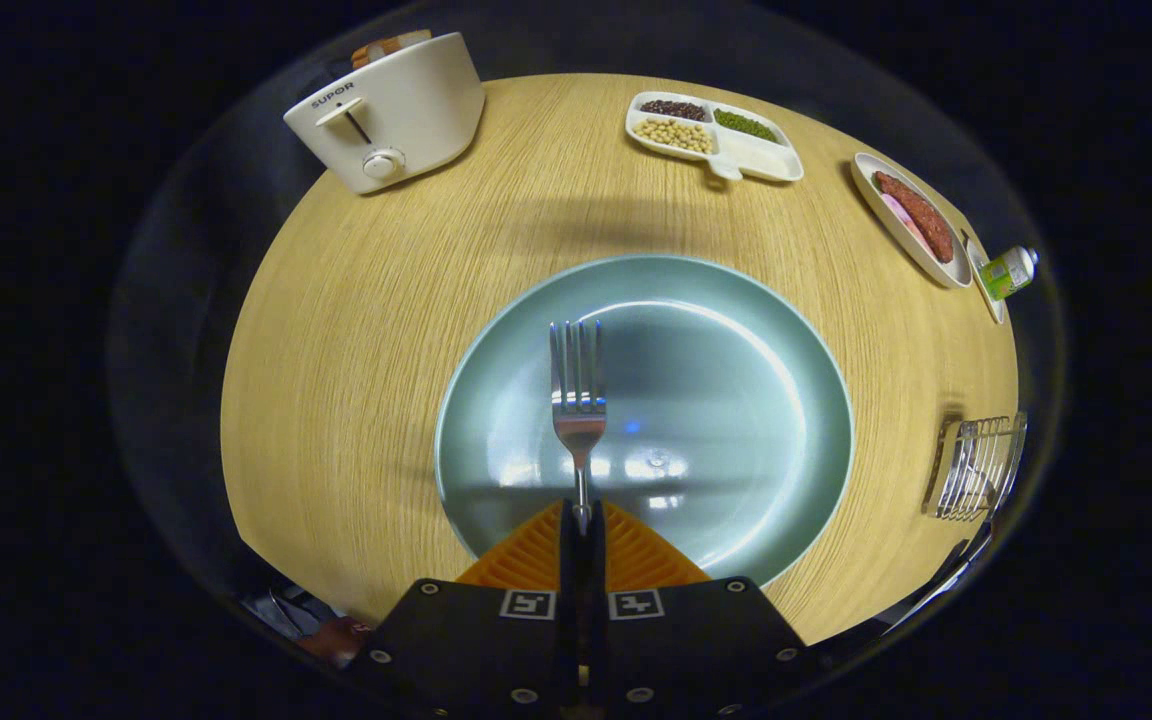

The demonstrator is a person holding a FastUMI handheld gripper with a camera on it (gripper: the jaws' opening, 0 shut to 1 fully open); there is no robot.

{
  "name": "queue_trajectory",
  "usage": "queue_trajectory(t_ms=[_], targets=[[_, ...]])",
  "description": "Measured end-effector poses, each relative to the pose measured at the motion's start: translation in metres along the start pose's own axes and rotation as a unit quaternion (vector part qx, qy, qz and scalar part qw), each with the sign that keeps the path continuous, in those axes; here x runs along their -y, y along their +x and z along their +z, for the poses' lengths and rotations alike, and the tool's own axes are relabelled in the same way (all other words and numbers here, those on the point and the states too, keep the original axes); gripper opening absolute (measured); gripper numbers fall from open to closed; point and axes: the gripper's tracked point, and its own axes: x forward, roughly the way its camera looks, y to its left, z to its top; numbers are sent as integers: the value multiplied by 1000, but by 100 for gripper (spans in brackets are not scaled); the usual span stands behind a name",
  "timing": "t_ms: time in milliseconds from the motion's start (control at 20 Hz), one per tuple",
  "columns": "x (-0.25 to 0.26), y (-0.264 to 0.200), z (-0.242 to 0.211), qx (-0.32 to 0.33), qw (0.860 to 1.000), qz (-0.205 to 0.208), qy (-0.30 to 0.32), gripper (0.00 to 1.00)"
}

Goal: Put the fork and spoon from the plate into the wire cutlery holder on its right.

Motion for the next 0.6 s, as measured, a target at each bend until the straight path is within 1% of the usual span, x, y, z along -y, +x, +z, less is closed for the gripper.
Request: queue_trajectory(t_ms=[200, 300, 600], targets=[[27, -21, 6, 32, 999, -6, 13, 5], [44, -38, 6, 46, 999, -2, 24, 5], [111, -84, -4, 81, 995, -5, 52, 5]])
